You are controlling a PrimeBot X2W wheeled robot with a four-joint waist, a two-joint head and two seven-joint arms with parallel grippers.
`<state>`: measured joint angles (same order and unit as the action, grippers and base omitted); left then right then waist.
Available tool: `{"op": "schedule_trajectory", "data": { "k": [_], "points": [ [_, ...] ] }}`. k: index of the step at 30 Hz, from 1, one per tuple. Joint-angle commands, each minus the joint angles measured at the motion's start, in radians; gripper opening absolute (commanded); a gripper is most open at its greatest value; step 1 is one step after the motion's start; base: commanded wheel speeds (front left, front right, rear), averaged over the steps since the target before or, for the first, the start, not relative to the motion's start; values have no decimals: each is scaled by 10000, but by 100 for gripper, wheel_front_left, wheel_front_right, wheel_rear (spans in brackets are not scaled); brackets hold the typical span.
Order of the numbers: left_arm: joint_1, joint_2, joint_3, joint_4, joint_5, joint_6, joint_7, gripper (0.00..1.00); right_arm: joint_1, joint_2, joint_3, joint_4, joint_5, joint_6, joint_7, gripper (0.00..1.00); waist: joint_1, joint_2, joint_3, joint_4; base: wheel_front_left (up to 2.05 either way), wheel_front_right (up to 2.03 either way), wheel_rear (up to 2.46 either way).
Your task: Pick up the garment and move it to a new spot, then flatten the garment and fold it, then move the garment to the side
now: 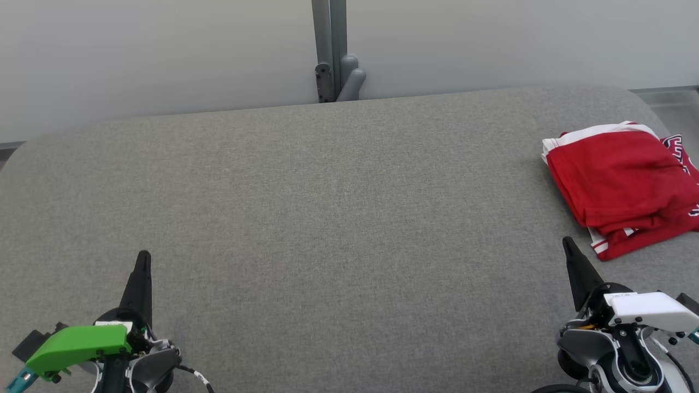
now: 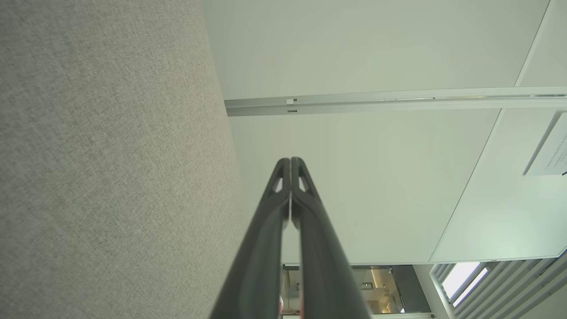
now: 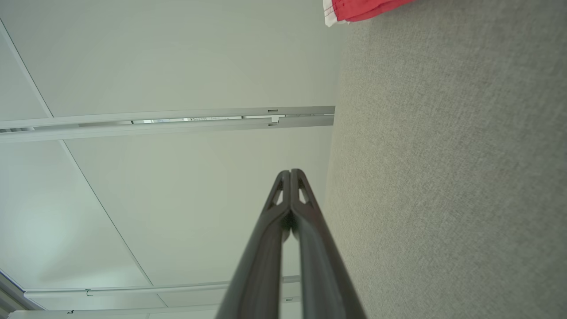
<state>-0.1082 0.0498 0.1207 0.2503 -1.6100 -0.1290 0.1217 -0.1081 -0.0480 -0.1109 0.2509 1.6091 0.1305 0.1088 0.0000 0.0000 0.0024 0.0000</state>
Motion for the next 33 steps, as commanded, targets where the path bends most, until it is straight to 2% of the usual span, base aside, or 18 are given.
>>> {"op": "schedule_trajectory", "data": {
  "k": [1, 33],
  "points": [
    [-118, 8, 19, -27, -18, -32, 3, 0, -100, -40, 11, -51, 67, 4, 53, 0, 0, 0, 0, 0, 0, 0, 0],
    [-117, 9, 18, -27, -17, -32, 4, 0, -99, -41, 13, -50, 69, 4, 50, 0, 0, 0, 0, 0, 0, 0, 0]
  ]
}}
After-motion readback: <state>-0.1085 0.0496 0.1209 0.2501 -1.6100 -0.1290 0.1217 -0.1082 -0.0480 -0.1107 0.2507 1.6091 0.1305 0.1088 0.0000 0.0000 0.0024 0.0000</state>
